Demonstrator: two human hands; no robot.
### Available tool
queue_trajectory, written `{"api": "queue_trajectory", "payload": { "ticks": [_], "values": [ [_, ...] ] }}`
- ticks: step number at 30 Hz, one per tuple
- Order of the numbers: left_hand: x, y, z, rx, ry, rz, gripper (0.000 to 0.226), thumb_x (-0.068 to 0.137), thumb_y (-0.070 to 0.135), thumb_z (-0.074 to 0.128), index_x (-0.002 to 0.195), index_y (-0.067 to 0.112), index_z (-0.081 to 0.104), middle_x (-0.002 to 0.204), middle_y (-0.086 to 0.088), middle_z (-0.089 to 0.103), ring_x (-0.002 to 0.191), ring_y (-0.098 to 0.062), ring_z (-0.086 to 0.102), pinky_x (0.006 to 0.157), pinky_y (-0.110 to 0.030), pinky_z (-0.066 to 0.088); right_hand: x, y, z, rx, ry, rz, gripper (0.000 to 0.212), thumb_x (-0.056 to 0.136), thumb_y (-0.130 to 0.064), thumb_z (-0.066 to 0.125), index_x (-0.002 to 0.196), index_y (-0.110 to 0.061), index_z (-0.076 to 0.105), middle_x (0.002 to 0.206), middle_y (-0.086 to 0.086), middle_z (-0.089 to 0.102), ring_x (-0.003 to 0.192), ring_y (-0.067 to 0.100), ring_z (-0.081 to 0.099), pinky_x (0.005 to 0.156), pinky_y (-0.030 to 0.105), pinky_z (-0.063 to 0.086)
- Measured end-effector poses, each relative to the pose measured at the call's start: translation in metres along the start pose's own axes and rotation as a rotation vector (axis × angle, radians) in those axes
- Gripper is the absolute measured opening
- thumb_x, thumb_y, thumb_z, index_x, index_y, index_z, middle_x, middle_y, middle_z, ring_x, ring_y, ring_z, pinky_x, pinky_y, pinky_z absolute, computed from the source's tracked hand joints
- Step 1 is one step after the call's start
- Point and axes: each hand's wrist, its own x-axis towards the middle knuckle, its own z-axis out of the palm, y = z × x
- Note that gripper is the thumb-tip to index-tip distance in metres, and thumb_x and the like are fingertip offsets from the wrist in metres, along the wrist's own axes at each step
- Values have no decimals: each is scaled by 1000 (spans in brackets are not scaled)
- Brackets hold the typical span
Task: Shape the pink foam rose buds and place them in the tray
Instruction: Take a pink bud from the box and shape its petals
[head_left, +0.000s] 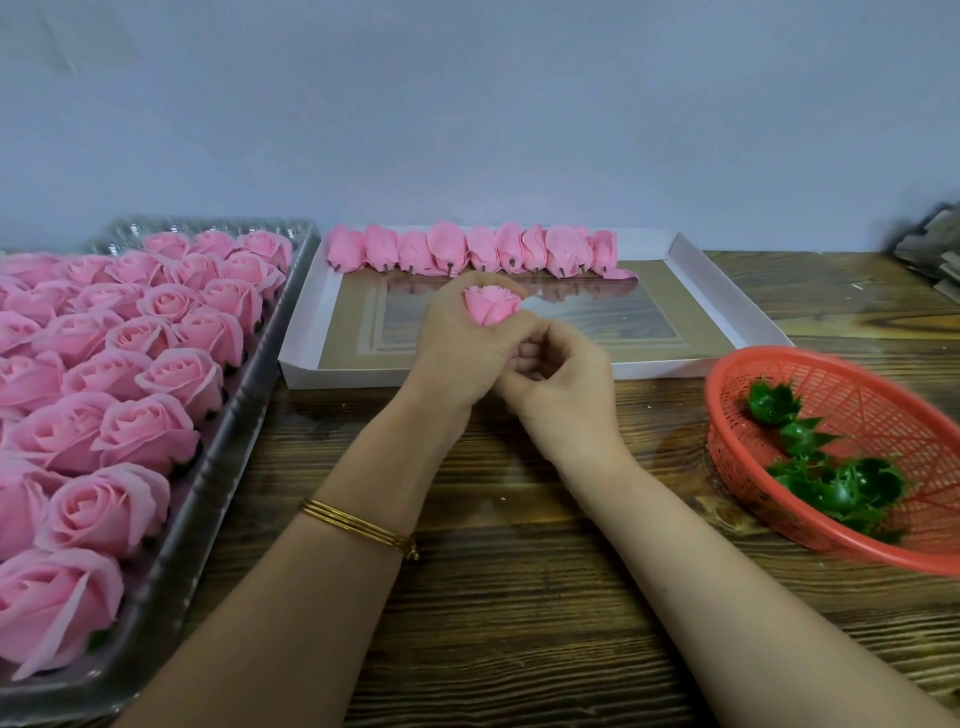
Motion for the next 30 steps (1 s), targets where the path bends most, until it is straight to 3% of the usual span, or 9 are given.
{"api": "queue_trajectory", "payload": {
  "ticks": [4, 9, 16, 20, 23, 27, 30],
  "values": [
    [1, -3, -1, -23, -19, -23, 27, 64, 1, 73, 81, 19, 62, 62, 6, 63, 55, -10, 60, 51, -23, 50, -2, -5, 1, 70, -25, 28, 27, 73, 11, 72, 76, -13, 62, 64, -8, 60, 57, 0, 54, 58, 15, 47],
    [3, -1, -4, -67, -50, -71, 48, 56, 8, 77, 100, 12, 60, 77, -5, 61, 56, -14, 61, 51, -30, 54, -2, -8, -1, 235, -78, 107, 27, 76, 15, 69, 77, -12, 63, 53, -14, 59, 51, -4, 52, 51, 12, 42],
    [1, 5, -10, -47, -168, -54, 27, 71, 0, 81, 85, 17, 65, 61, 7, 64, 53, -13, 60, 49, -26, 53, -3, -10, -5, 274, -108, 188, 16, 80, 12, 63, 87, -2, 69, 60, 0, 62, 51, 2, 52, 52, 19, 41],
    [0, 7, -11, -8, -176, -48, 23, 66, 16, 81, 83, 19, 67, 64, 4, 61, 55, -15, 54, 45, -23, 42, -2, -12, -5, 362, -174, 234, 11, 80, 6, 62, 77, -4, 67, 63, 8, 60, 57, 9, 53, 57, 24, 38],
    [0, 6, -11, 5, -182, -36, 15, 75, 14, 81, 82, 20, 68, 63, 3, 61, 49, -11, 52, 39, -19, 37, -1, -12, -6, 489, -226, 299, 16, 85, 8, 57, 79, -3, 67, 66, 8, 60, 62, 12, 56, 56, 20, 41],
    [2, 4, -11, -24, -99, -22, 13, 80, 10, 78, 78, 19, 69, 66, 1, 63, 58, -12, 59, 47, -21, 48, -3, -10, -4, 474, -155, 306, 13, 81, 7, 67, 90, -3, 67, 71, 5, 68, 73, 17, 64, 65, 22, 50],
    [4, 2, -10, -26, -40, -10, 15, 78, 11, 80, 84, 17, 69, 83, -5, 68, 69, -13, 64, 58, -26, 55, -3, -9, -3, 371, -78, 262, 19, 77, 8, 73, 88, -4, 64, 66, -1, 67, 67, 12, 63, 66, 21, 51]
  ]
}}
